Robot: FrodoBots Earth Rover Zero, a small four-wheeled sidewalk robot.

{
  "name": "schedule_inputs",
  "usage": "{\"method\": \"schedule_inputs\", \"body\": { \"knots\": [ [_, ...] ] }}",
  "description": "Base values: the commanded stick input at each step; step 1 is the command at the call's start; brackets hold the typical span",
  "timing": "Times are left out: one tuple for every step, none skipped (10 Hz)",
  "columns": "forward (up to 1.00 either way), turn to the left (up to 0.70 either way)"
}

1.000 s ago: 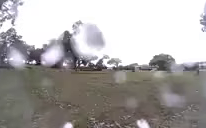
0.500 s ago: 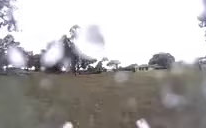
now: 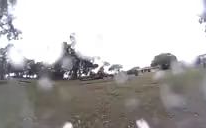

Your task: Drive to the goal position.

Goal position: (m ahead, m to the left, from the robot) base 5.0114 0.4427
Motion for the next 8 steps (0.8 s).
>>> {"method": "schedule_inputs", "body": {
  "knots": [
    [1.00,0.00],
    [1.00,0.00],
    [1.00,0.00],
    [1.00,0.00],
    [1.00,0.00],
    [1.00,0.00],
    [1.00,0.00],
    [1.00,0.00]
  ]
}}
